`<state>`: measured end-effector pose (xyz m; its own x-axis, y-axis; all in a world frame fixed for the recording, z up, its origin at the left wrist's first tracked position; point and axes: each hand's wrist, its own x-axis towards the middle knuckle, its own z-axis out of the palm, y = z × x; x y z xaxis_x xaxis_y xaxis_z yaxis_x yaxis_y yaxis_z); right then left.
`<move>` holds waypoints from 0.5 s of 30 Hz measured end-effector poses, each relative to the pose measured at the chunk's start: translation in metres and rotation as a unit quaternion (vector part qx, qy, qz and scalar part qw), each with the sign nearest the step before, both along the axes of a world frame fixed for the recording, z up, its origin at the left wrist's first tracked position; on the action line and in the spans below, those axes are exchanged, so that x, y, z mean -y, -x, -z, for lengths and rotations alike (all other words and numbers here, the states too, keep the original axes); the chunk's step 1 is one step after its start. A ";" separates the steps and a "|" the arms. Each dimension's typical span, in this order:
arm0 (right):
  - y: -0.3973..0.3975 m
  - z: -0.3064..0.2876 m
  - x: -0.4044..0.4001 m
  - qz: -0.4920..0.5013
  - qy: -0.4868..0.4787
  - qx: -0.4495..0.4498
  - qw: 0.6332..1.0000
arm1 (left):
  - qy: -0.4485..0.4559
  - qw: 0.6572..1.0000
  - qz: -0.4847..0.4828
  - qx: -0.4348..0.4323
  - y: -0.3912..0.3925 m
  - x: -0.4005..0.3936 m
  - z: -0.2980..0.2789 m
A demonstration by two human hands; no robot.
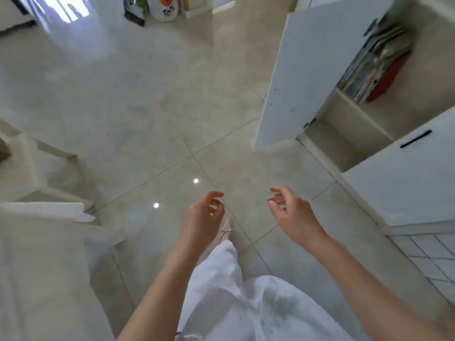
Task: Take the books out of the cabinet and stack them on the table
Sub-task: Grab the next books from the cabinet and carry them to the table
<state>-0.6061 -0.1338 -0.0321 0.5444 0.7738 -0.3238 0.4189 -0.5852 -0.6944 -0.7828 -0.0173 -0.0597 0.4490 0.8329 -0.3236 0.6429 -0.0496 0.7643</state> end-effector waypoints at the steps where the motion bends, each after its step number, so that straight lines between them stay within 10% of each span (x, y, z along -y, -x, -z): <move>1: -0.012 0.002 0.000 0.019 0.008 -0.001 1.000 | 0.003 1.000 0.019 -0.003 -0.015 -0.007 0.003; 15: -0.207 -0.002 -0.042 0.224 0.046 0.062 0.972 | -0.012 0.959 0.282 0.016 -0.265 -0.130 0.000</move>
<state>-0.3987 -0.0913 -0.0299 0.8591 0.4218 -0.2900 0.1858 -0.7848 -0.5913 -0.5182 0.1130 -0.0597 0.8401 0.4615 -0.2850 0.4840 -0.4007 0.7779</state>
